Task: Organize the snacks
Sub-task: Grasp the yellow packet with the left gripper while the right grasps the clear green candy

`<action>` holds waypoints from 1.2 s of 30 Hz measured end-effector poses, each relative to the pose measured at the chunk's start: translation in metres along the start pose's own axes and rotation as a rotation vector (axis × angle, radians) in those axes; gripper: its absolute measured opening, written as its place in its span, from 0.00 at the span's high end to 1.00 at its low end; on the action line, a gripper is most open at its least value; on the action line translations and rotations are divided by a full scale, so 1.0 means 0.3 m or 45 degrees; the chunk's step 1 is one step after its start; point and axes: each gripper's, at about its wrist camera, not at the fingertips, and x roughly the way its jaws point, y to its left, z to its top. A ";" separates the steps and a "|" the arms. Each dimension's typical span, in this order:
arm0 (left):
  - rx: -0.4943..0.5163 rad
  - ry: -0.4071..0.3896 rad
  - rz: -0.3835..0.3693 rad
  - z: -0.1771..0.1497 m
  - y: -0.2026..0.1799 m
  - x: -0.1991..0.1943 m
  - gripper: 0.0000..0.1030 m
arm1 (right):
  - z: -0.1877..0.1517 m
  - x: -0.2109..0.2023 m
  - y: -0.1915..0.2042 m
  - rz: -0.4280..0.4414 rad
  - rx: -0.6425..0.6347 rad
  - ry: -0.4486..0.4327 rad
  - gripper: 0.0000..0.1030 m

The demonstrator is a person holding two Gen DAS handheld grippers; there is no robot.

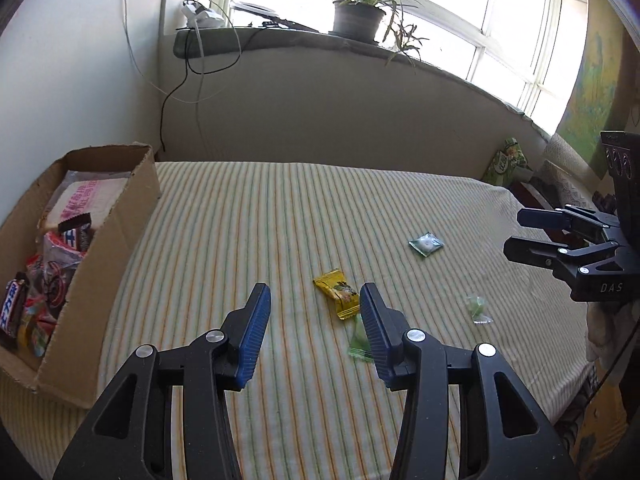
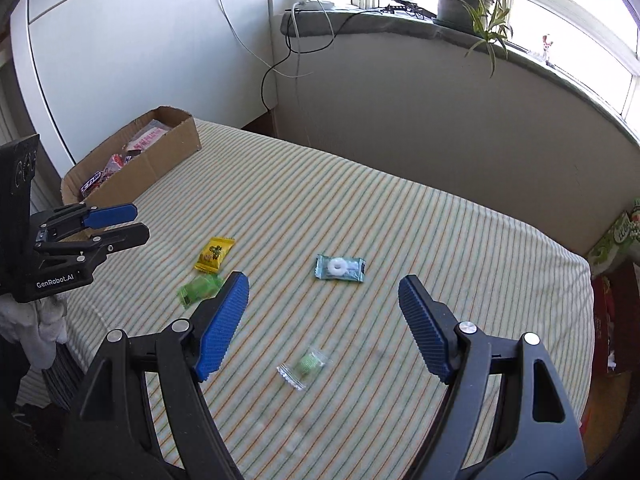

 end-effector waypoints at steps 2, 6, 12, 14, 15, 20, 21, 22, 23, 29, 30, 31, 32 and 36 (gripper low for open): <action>-0.002 0.039 -0.028 -0.002 -0.024 0.040 0.56 | -0.050 0.019 -0.012 0.011 0.035 0.032 0.22; 0.026 0.120 -0.037 0.005 -0.066 0.124 0.56 | -0.141 0.065 -0.007 0.029 0.087 0.105 0.27; 0.055 0.173 0.006 0.019 -0.078 0.209 0.56 | -0.199 0.155 -0.002 0.064 0.172 0.188 0.46; 0.053 0.182 0.013 0.019 -0.070 0.222 0.56 | -0.190 0.165 0.015 0.034 0.145 0.172 0.46; 0.057 0.184 0.020 0.017 -0.069 0.229 0.56 | -0.184 0.170 0.023 0.019 0.133 0.171 0.47; 0.092 0.165 0.086 0.018 -0.072 0.238 0.76 | -0.180 0.185 0.083 -0.077 0.008 0.157 0.66; 0.092 0.164 0.085 0.021 -0.069 0.238 0.76 | -0.178 0.187 0.090 -0.082 -0.003 0.152 0.68; 0.096 0.162 0.085 0.020 -0.069 0.238 0.76 | -0.178 0.185 0.090 -0.082 -0.005 0.150 0.70; 0.096 0.158 0.086 0.018 -0.070 0.237 0.77 | -0.179 0.182 0.087 -0.079 -0.003 0.148 0.71; 0.087 0.129 0.074 0.023 -0.062 0.219 0.77 | -0.182 0.162 0.045 -0.035 0.067 0.137 0.75; 0.086 0.118 0.073 0.023 -0.058 0.209 0.77 | -0.180 0.155 0.036 -0.030 0.081 0.133 0.76; 0.084 0.107 0.072 0.026 -0.055 0.198 0.77 | -0.184 0.141 0.027 -0.024 0.097 0.128 0.76; 0.075 0.097 0.066 0.030 -0.051 0.186 0.77 | -0.181 0.134 0.021 -0.017 0.105 0.124 0.77; 0.064 0.051 0.069 0.047 -0.034 0.129 0.77 | -0.163 0.109 0.011 -0.001 0.119 0.102 0.78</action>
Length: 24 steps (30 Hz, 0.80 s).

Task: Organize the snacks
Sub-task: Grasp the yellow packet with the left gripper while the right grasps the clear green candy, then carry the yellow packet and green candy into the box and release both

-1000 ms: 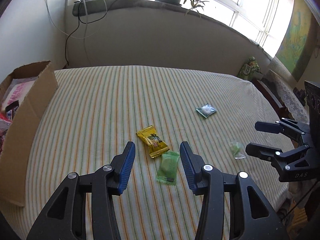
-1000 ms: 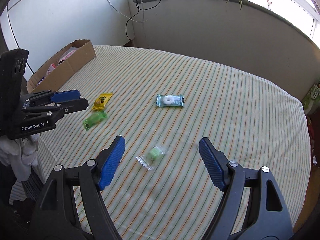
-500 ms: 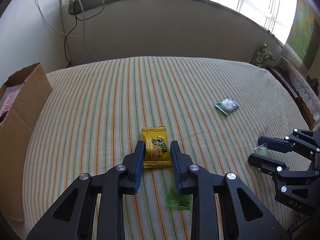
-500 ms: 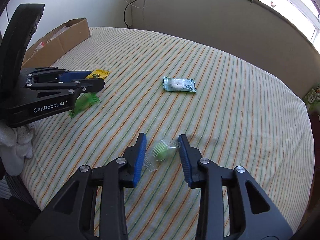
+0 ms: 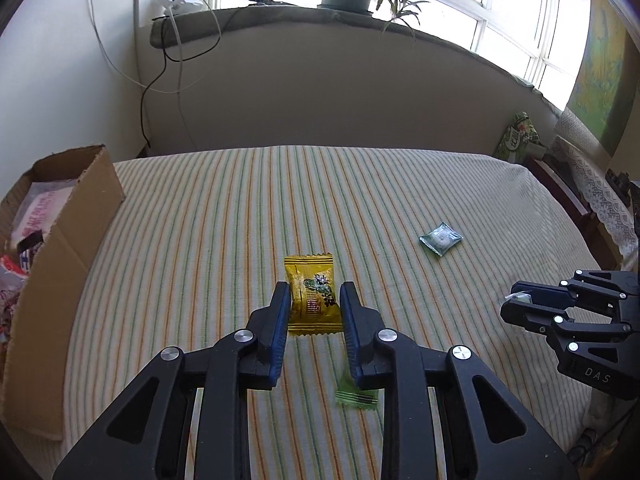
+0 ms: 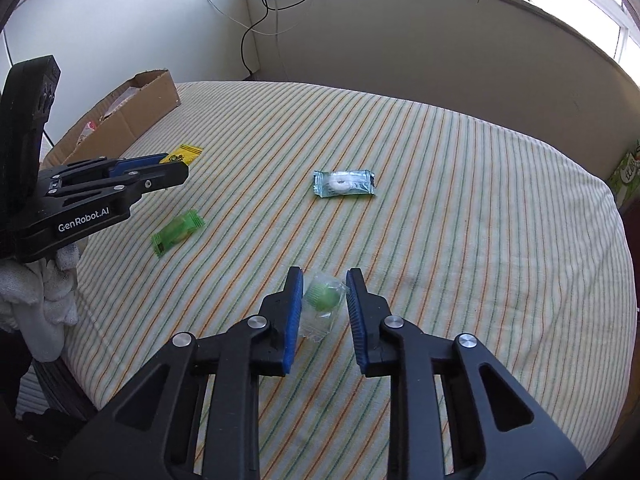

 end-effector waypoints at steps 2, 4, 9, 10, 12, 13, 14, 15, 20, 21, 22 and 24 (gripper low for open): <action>-0.008 -0.023 0.005 0.003 0.012 -0.030 0.77 | 0.004 -0.014 0.005 -0.009 -0.010 -0.012 0.78; -0.019 -0.041 0.004 0.005 0.029 -0.056 0.77 | 0.010 -0.026 0.010 0.003 -0.009 -0.020 0.78; -0.023 -0.091 0.030 -0.003 0.045 -0.122 0.77 | 0.036 -0.057 0.049 0.022 -0.042 -0.045 0.78; -0.025 -0.103 0.036 -0.003 0.051 -0.136 0.77 | 0.045 -0.065 0.062 0.030 -0.051 -0.051 0.78; -0.041 -0.125 0.047 -0.006 0.068 -0.167 0.77 | 0.067 -0.076 0.087 0.052 -0.067 -0.062 0.78; -0.053 -0.138 0.053 -0.011 0.078 -0.183 0.77 | 0.079 -0.083 0.101 0.056 -0.079 -0.071 0.78; -0.064 -0.149 0.060 -0.017 0.091 -0.202 0.77 | 0.092 -0.089 0.116 0.061 -0.092 -0.081 0.78; -0.074 -0.160 0.066 -0.019 0.105 -0.220 0.77 | 0.105 -0.094 0.131 0.066 -0.106 -0.091 0.78; -0.102 -0.201 0.121 -0.039 0.175 -0.288 0.77 | 0.170 -0.099 0.216 0.099 -0.157 -0.119 0.78; -0.108 -0.209 0.135 -0.044 0.191 -0.301 0.77 | 0.183 -0.097 0.234 0.107 -0.167 -0.122 0.78; -0.115 -0.216 0.148 -0.048 0.208 -0.316 0.77 | 0.195 -0.094 0.254 0.113 -0.179 -0.124 0.78; -0.133 -0.229 0.172 -0.058 0.240 -0.336 0.77 | 0.216 -0.084 0.297 0.127 -0.200 -0.126 0.78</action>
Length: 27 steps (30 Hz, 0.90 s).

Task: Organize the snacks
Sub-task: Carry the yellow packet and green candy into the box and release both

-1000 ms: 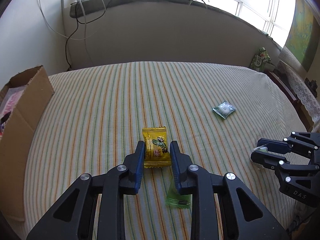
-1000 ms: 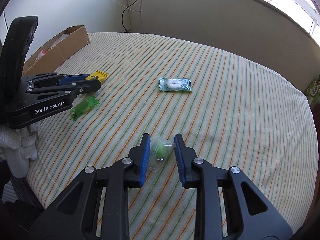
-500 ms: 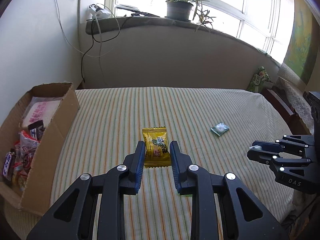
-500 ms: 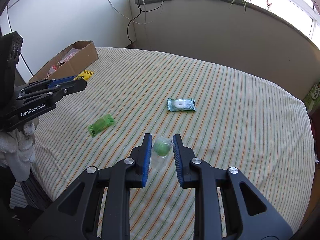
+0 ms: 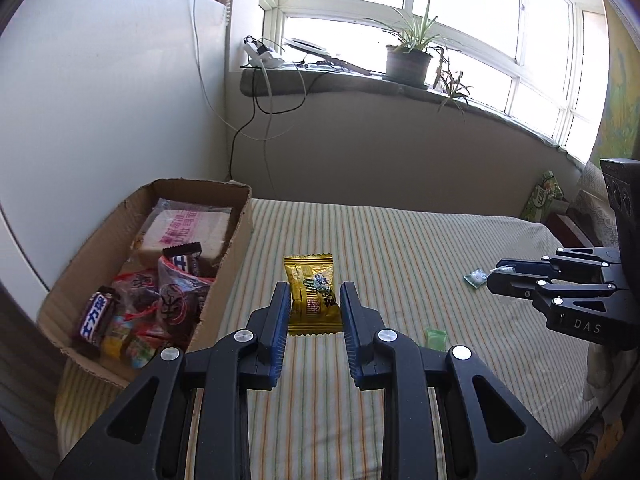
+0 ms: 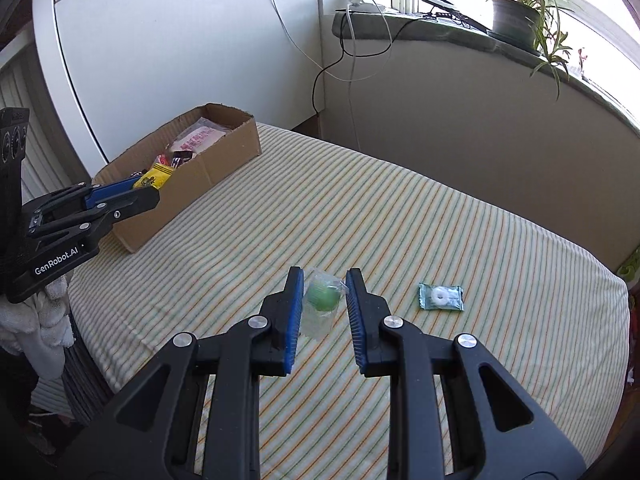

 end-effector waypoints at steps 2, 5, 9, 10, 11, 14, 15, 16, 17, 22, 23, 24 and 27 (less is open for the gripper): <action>-0.016 -0.012 0.024 -0.001 0.036 -0.015 0.77 | 0.029 0.020 0.035 0.014 -0.023 0.000 0.78; -0.043 -0.031 0.062 -0.001 0.091 -0.035 0.77 | 0.072 0.051 0.082 0.044 -0.052 0.003 0.78; -0.093 -0.050 0.110 -0.003 0.170 -0.053 0.77 | 0.142 0.092 0.157 0.086 -0.092 -0.007 0.78; -0.106 -0.050 0.122 -0.004 0.191 -0.054 0.77 | 0.162 0.102 0.177 0.101 -0.101 -0.010 0.78; -0.121 -0.051 0.134 -0.005 0.214 -0.055 0.77 | 0.183 0.113 0.198 0.115 -0.111 -0.013 0.78; -0.152 -0.049 0.171 -0.011 0.276 -0.055 0.77 | 0.245 0.148 0.263 0.153 -0.137 -0.030 0.78; -0.159 -0.048 0.183 -0.013 0.294 -0.057 0.77 | 0.264 0.161 0.282 0.169 -0.142 -0.028 0.78; -0.164 -0.046 0.197 -0.016 0.309 -0.055 0.77 | 0.283 0.177 0.302 0.182 -0.151 -0.029 0.78; -0.170 -0.042 0.207 -0.019 0.327 -0.053 0.77 | 0.301 0.191 0.323 0.189 -0.160 -0.030 0.78; -0.189 -0.034 0.255 -0.027 0.390 -0.047 0.77 | 0.381 0.281 0.409 0.242 -0.185 -0.012 0.78; -0.190 -0.034 0.266 -0.028 0.397 -0.044 0.77 | 0.393 0.299 0.426 0.247 -0.194 -0.007 0.78; -0.196 -0.032 0.271 -0.030 0.407 -0.042 0.77 | 0.402 0.316 0.445 0.254 -0.203 -0.003 0.78; -0.205 -0.026 0.285 -0.033 0.429 -0.034 0.77 | 0.428 0.365 0.496 0.280 -0.217 0.013 0.78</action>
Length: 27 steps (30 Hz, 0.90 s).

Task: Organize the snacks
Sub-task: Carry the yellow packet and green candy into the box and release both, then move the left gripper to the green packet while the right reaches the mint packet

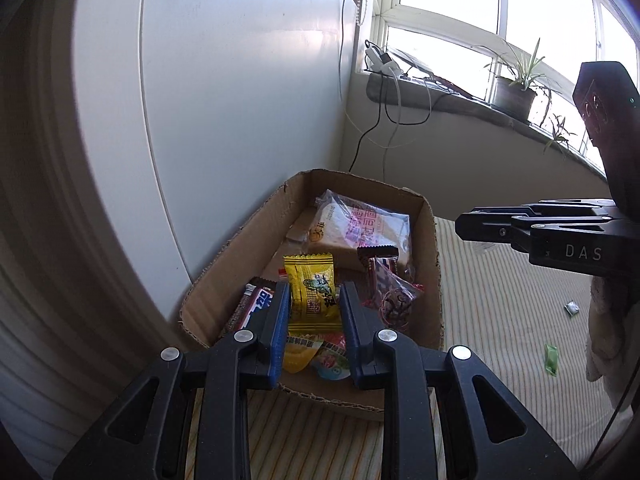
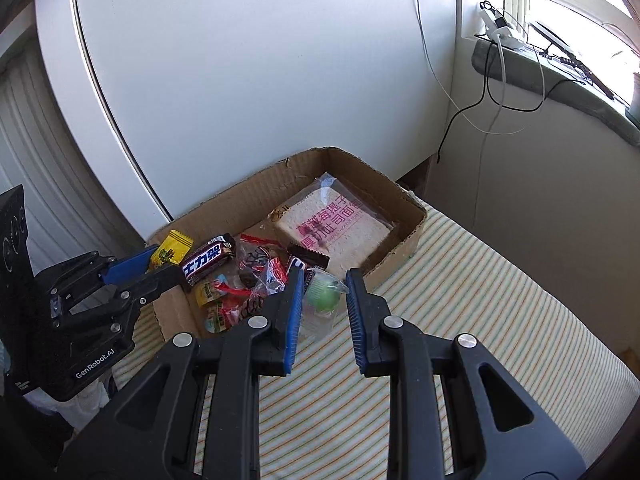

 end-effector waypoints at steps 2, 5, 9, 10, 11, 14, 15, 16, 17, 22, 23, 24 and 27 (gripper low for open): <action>-0.011 0.007 0.000 -0.001 0.012 0.006 0.77 | 0.017 0.037 0.022 0.029 -0.003 0.015 0.78; -0.010 0.009 -0.003 0.002 0.012 0.016 0.77 | 0.042 0.082 0.052 0.052 -0.006 0.026 0.78; -0.029 0.002 -0.015 0.005 0.014 0.013 0.77 | 0.068 0.114 0.077 0.062 -0.011 0.030 0.77; -0.032 0.003 -0.020 0.008 0.015 0.017 0.76 | 0.075 0.113 0.077 0.068 -0.009 0.024 0.75; -0.031 0.006 -0.019 0.010 0.014 0.019 0.76 | 0.080 0.114 0.076 0.074 -0.004 0.020 0.72; -0.032 0.007 -0.007 0.012 0.017 0.012 0.68 | 0.097 0.106 0.082 0.070 -0.006 0.003 0.51; -0.035 0.004 -0.002 0.013 0.020 0.009 0.68 | 0.100 0.099 0.083 0.060 -0.010 -0.005 0.47; -0.038 0.004 -0.003 0.013 0.021 0.005 0.67 | 0.103 0.093 0.084 0.058 -0.016 -0.007 0.47; -0.041 0.006 -0.007 0.013 0.023 0.003 0.67 | 0.104 0.089 0.084 0.060 -0.020 -0.005 0.47; -0.032 -0.004 0.003 0.015 0.011 -0.014 0.67 | 0.096 0.052 0.075 0.047 -0.031 -0.031 0.45; -0.030 -0.003 0.003 0.016 0.007 -0.014 0.67 | 0.095 0.045 0.070 0.046 -0.025 -0.037 0.45; -0.032 -0.003 0.000 0.016 0.004 -0.018 0.67 | 0.093 0.038 0.064 0.044 -0.020 -0.041 0.44; -0.017 -0.010 0.002 0.020 -0.015 -0.026 0.67 | 0.083 0.010 0.050 0.038 -0.021 -0.054 0.44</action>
